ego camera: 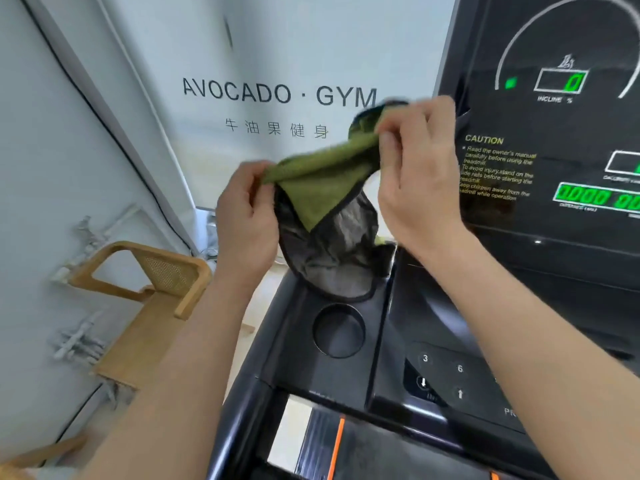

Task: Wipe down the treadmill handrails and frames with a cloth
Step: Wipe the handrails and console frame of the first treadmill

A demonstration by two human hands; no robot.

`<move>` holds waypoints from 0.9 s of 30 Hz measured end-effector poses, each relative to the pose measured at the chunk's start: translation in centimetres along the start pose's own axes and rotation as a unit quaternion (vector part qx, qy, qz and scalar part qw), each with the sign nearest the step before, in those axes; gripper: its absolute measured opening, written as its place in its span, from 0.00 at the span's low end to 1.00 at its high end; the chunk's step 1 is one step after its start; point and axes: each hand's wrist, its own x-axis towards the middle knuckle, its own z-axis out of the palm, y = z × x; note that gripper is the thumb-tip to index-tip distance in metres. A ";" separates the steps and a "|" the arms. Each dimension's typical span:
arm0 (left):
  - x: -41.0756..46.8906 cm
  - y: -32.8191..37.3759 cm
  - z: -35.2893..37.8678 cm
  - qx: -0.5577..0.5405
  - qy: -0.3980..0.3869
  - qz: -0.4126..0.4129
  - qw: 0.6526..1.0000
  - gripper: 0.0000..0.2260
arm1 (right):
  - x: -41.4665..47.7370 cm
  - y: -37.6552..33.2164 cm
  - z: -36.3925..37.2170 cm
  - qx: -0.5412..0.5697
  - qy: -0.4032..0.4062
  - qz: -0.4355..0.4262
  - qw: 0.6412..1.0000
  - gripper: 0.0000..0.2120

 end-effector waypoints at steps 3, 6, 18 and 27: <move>-3.0 -2.3 -2.4 -0.015 -0.209 -0.206 0.956 0.10 | -6.1 -1.1 -2.8 -0.083 -0.241 0.110 0.961 0.06; -4.8 -4.3 -3.9 0.223 -0.405 -0.216 0.860 0.20 | -11.5 -2.8 -4.4 -0.079 -0.527 0.154 0.832 0.06; -9.7 -9.8 7.5 0.442 -0.467 0.124 0.756 0.27 | -17.8 1.3 -3.3 -0.190 -0.372 0.104 0.902 0.10; -5.9 -10.3 11.7 0.476 -0.419 0.104 0.766 0.17 | -16.6 1.7 -1.6 -0.145 -0.301 0.153 0.930 0.13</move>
